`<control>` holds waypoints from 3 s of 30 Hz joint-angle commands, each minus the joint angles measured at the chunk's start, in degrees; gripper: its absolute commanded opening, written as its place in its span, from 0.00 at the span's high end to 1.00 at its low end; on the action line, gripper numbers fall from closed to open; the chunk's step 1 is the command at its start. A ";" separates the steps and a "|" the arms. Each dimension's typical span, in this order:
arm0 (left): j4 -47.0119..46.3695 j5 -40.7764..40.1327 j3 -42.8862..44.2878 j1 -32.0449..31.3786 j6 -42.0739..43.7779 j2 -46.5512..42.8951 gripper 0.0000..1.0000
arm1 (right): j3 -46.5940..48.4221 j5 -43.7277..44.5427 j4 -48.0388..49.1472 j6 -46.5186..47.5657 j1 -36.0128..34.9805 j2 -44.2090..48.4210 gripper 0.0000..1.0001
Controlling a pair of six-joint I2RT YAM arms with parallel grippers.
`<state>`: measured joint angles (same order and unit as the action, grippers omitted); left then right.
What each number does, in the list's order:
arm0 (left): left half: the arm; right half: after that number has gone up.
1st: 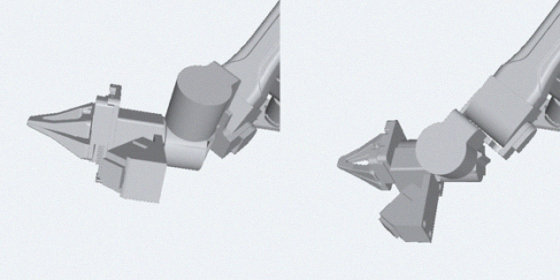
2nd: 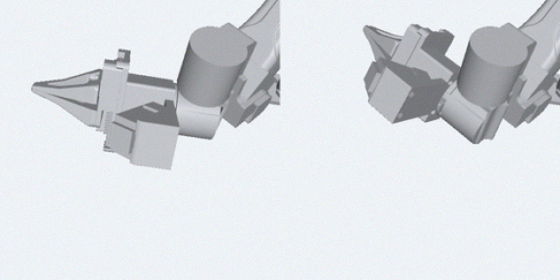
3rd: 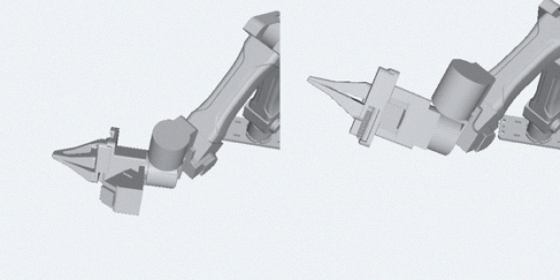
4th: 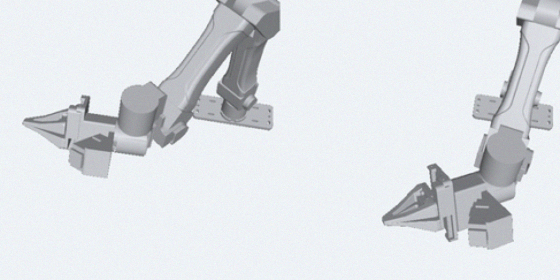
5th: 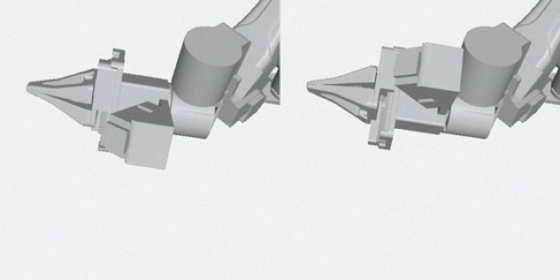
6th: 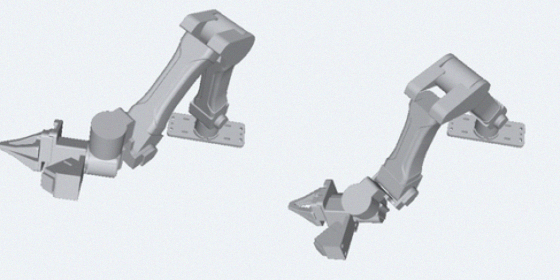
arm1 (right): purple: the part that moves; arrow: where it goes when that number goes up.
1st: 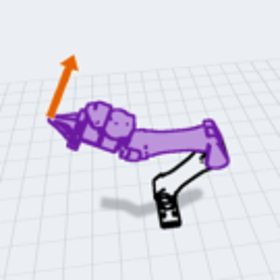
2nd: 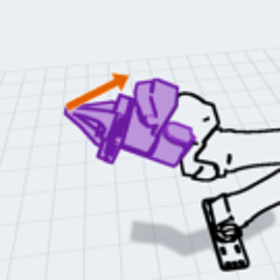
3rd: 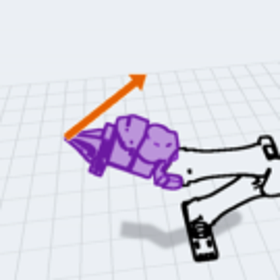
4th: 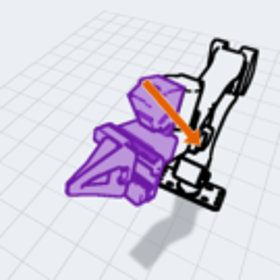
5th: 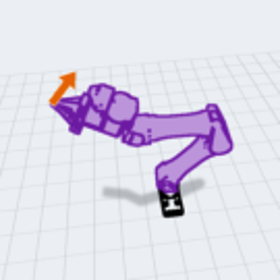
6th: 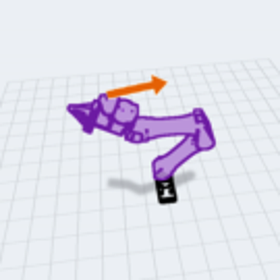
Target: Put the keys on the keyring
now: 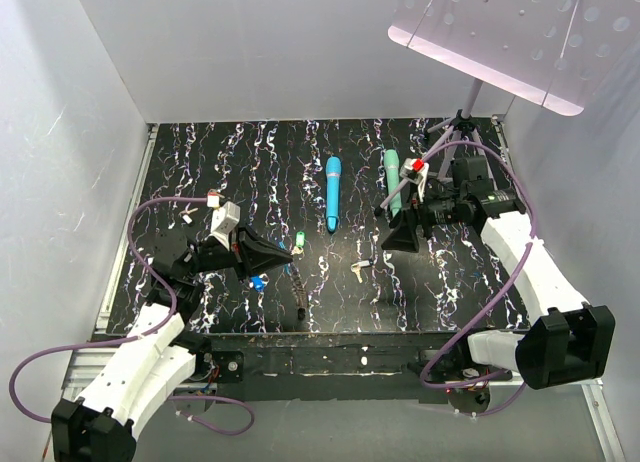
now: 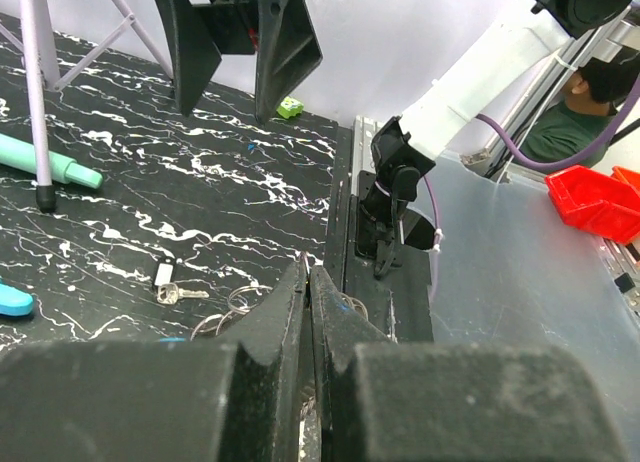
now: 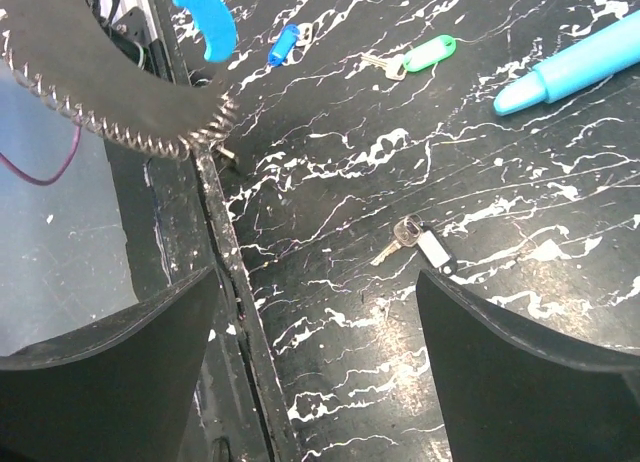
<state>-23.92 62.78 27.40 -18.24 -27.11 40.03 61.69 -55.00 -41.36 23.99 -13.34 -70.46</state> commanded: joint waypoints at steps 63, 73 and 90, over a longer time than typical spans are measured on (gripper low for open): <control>2.48 -4.16 -1.03 1.01 2.51 -5.49 1.00 | -7.46 4.11 6.30 -5.01 -7.13 -3.55 0.16; -0.51 -6.53 -3.05 0.84 -0.66 -9.36 1.00 | -7.99 2.09 6.47 -4.48 -7.22 -4.60 0.16; -2.97 -4.60 -2.70 0.93 -4.18 -9.00 1.00 | -8.69 1.65 7.70 -6.06 -7.22 -4.60 0.16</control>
<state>-25.71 58.54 24.21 -17.67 -31.11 32.21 53.54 -51.62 -35.55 18.37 -20.27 -75.22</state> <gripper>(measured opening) 0.017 0.839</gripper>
